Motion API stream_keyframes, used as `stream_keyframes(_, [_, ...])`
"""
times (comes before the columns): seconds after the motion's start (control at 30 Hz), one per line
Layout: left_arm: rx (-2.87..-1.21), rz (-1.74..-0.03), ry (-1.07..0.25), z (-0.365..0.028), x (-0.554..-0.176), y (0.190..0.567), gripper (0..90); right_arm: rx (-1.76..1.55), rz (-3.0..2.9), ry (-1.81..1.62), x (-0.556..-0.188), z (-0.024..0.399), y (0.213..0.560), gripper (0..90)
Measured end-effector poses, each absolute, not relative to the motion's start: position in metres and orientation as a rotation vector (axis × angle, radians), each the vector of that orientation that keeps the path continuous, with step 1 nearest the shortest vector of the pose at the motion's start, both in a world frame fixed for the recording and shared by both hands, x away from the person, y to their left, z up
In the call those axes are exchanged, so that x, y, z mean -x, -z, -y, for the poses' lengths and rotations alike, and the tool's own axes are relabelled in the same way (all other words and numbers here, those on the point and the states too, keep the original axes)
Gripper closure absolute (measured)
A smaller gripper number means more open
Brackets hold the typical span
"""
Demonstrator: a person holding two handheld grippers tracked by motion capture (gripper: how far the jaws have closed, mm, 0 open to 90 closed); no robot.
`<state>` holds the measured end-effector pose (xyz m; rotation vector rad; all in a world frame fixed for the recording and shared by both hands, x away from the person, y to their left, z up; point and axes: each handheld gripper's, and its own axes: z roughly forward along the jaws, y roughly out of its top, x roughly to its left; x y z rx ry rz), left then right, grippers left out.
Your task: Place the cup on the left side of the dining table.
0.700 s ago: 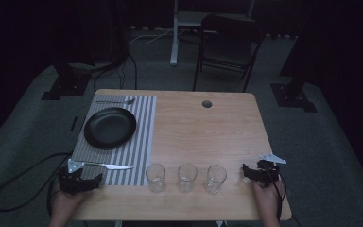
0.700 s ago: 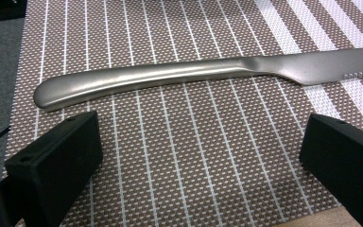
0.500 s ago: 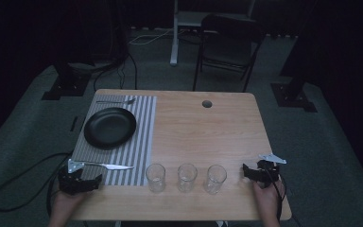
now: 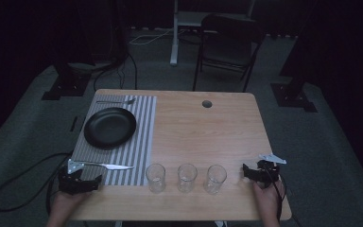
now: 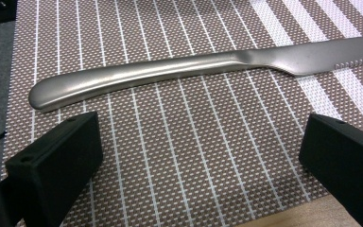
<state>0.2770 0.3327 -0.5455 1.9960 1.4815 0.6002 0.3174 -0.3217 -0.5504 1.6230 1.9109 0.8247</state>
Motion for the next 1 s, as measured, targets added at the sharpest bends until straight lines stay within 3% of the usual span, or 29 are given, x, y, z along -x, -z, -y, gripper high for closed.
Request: stream_keyframes(1.0, [-2.026,-1.318,-0.542,-0.333,-0.266,0.539,3.8,-1.624,-1.91,-0.825,-0.317,0.322,0.55,11.9])
